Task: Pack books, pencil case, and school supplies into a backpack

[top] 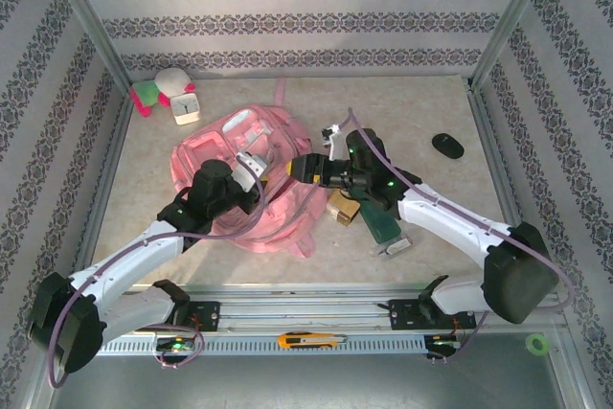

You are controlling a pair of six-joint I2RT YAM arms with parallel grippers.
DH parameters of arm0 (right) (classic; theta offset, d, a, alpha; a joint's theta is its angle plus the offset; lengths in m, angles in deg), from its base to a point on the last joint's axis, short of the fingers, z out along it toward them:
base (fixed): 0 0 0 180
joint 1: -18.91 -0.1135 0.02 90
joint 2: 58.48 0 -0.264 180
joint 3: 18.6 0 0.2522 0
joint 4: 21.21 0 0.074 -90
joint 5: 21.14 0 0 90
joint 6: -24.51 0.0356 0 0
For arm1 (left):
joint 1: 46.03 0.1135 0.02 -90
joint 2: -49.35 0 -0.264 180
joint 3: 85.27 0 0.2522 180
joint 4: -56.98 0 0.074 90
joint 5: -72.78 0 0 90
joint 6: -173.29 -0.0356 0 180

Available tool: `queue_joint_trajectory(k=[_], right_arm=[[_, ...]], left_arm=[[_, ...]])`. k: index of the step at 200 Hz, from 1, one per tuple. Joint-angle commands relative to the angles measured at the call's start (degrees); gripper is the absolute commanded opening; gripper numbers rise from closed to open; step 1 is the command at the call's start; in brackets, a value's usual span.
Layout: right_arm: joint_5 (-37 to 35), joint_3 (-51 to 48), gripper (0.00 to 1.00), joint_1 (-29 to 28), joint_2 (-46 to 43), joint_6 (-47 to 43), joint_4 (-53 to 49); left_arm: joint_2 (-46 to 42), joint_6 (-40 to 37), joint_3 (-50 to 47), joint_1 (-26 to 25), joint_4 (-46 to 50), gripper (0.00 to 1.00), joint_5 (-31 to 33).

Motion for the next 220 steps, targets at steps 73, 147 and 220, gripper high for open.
queue_joint_trajectory(k=[73, 147, 220], right_arm=[[-11.4, 3.8, 0.46, -6.8, 11.9, 21.0, 13.1], [-37.2, -1.2, 0.00, -13.5, 11.1, 24.4, 30.8], [-39.6, 5.9, 0.00, -17.1, 18.6, 24.3, 33.8]], left_arm=[[-2.4, -6.4, 1.7, 1.5, -12.4, 0.00, -16.2], [-5.3, 1.2, 13.2, 2.5, 15.2, 0.39, 11.4], [-22.1, 43.7, 5.7, 2.5, 34.1, 0.49, 7.7]])
